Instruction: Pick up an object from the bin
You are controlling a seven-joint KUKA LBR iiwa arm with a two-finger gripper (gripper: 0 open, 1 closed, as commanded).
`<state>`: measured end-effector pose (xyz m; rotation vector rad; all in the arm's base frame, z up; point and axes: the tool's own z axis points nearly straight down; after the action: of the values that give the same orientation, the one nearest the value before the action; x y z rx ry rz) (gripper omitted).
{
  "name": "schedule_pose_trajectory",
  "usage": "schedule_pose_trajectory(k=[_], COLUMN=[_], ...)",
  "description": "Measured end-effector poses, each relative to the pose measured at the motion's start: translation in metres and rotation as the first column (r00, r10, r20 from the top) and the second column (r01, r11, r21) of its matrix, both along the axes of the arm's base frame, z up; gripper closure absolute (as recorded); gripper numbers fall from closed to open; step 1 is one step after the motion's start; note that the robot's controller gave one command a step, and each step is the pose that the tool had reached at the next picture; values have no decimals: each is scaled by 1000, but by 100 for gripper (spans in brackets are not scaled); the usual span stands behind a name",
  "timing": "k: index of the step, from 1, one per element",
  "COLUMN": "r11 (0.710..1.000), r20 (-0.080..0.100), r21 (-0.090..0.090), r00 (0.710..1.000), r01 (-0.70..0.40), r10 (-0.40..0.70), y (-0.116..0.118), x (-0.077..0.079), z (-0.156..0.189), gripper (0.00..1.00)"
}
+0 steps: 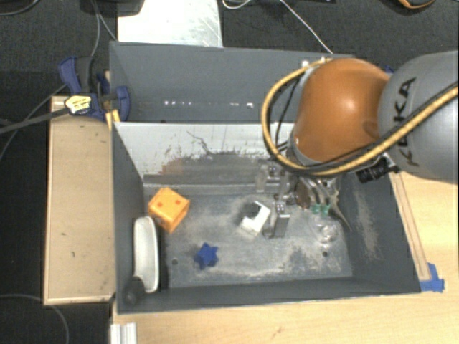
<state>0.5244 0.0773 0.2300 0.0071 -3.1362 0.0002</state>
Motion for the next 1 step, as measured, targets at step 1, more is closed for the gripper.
schedule_pose_trajectory(k=[1], r11=[1000], r20=[9], r21=[1], r00=[1000], r01=[4], r10=[-4], y=[-1], x=[2], z=[4], gripper=[0])
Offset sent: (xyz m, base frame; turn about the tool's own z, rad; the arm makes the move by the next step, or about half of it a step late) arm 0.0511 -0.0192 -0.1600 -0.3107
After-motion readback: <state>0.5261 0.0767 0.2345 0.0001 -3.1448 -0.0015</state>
